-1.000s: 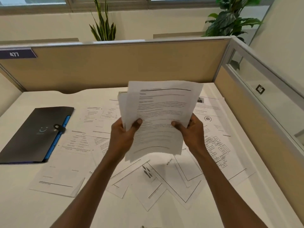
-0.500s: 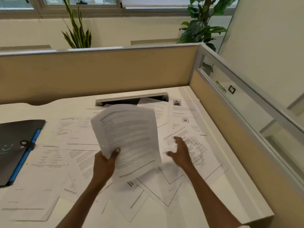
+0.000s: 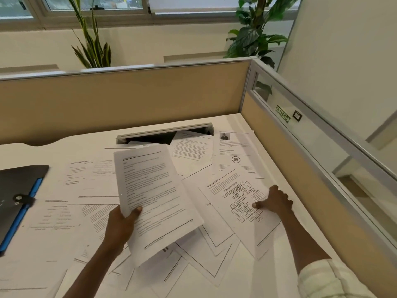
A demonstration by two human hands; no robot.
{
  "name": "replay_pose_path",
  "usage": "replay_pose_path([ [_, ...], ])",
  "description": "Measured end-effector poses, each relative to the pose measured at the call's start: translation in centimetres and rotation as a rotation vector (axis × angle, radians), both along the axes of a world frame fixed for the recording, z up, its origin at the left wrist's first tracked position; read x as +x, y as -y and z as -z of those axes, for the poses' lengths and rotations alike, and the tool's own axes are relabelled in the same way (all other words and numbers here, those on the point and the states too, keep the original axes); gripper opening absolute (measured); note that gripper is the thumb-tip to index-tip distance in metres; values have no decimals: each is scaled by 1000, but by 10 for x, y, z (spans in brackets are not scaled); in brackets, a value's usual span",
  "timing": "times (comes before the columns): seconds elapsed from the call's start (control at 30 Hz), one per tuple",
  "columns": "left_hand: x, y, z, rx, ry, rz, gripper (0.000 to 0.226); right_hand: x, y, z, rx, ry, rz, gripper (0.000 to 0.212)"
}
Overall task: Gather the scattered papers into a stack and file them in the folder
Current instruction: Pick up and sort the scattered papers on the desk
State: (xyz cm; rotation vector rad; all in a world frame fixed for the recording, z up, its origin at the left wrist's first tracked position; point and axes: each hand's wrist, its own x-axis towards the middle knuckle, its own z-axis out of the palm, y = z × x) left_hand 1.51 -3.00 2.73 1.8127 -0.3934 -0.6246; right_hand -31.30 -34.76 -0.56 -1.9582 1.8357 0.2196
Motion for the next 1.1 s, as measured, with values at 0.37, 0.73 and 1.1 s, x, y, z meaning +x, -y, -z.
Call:
replay_pose_path([
  [0.37,21,9,8,55,-6,-69,23,31,56,-21,72,839,194,12],
  [0.73,30,37,16,108,-28,-72,11,105,98,-1,-191,207,276,48],
  [1.1,31,43,17,130,20,-34,13,92,89,-21,-441,393,294,12],
])
